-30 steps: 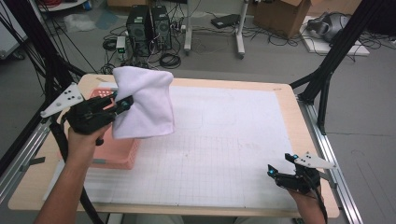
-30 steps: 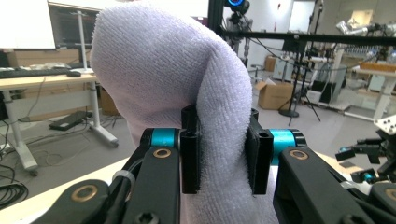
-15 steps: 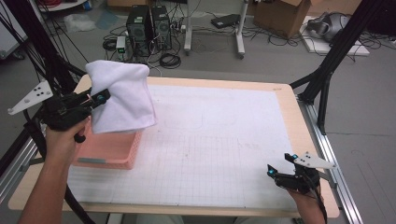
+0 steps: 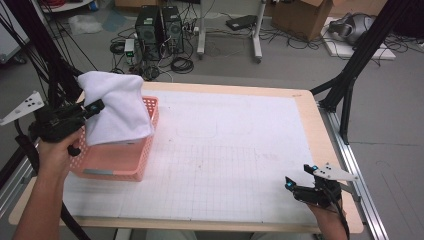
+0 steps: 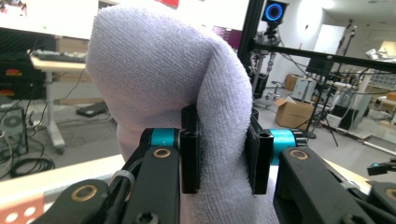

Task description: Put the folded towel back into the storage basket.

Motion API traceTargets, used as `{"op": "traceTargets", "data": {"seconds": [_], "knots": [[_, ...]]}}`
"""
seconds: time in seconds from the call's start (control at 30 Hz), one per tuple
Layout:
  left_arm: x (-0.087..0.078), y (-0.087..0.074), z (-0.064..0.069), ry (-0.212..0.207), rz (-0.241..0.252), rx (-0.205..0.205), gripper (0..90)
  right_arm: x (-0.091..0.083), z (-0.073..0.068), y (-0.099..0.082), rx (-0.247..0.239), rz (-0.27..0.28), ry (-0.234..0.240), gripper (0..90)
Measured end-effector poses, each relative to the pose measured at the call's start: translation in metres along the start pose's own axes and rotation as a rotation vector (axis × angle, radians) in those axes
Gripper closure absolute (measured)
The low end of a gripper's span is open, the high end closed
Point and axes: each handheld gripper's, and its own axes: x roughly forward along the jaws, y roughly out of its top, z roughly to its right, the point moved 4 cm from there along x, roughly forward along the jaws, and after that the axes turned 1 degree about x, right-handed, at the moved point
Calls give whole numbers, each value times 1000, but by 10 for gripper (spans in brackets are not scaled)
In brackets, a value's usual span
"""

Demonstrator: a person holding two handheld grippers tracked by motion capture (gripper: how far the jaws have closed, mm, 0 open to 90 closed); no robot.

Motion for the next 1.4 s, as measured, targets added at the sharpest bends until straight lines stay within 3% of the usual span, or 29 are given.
{"op": "traceTargets", "data": {"seconds": [0.43, 0.73, 1.2, 1.4], "knots": [[-3, -23, -17, 13, -35, -50, 718, 0, -1, -1, -6, -4, 0, 179], [-15, -31, -31, 32, -26, -77, 717, 0, -2, -1, -3, -10, -1, 179], [-22, -39, -40, 48, -65, -63, 717, 1, -3, -1, -5, -12, -1, 179], [-27, -40, -47, 87, -79, -64, 717, -1, 0, -2, 4, -6, -3, 179]]}}
